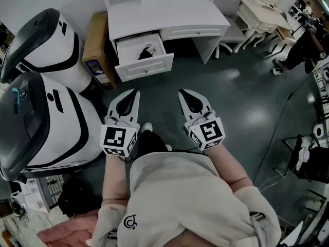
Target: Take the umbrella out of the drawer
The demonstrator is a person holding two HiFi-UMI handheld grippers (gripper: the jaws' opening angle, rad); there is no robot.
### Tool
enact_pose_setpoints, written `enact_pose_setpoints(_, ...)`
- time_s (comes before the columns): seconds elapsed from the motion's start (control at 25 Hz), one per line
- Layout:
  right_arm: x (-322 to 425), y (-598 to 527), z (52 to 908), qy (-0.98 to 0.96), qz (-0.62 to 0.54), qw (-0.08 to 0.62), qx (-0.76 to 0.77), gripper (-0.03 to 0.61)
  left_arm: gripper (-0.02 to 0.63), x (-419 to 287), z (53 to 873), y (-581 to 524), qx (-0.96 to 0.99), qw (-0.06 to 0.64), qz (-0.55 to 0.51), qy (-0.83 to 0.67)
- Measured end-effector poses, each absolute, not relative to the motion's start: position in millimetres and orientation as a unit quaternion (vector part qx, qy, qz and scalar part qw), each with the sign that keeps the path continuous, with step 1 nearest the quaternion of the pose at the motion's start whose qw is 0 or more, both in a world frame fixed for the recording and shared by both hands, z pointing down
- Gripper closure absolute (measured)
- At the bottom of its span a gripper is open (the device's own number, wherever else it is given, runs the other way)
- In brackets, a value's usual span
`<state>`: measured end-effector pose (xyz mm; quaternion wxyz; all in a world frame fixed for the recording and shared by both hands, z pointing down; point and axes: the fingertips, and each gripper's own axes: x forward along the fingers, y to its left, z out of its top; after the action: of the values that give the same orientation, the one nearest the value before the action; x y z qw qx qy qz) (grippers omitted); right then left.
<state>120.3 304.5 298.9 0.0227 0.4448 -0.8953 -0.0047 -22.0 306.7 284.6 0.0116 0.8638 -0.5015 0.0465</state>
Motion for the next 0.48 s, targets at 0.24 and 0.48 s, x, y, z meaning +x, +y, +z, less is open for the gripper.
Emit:
enact_pose_setpoints(0.24,125.6,303.4,298.2,-0.895,-0.004,0.020,0.445,0.575,0.601,-14.1,283.5,303.7,0.865,0.011,0.047,-0.500)
enact_pose_setpoints(0.48,131.8,303.4,298.0,-0.896,-0.002,0.015,0.444,0.575,0.601,-6.4,290.1,302.6,0.863,0.017,0.055,-0.502)
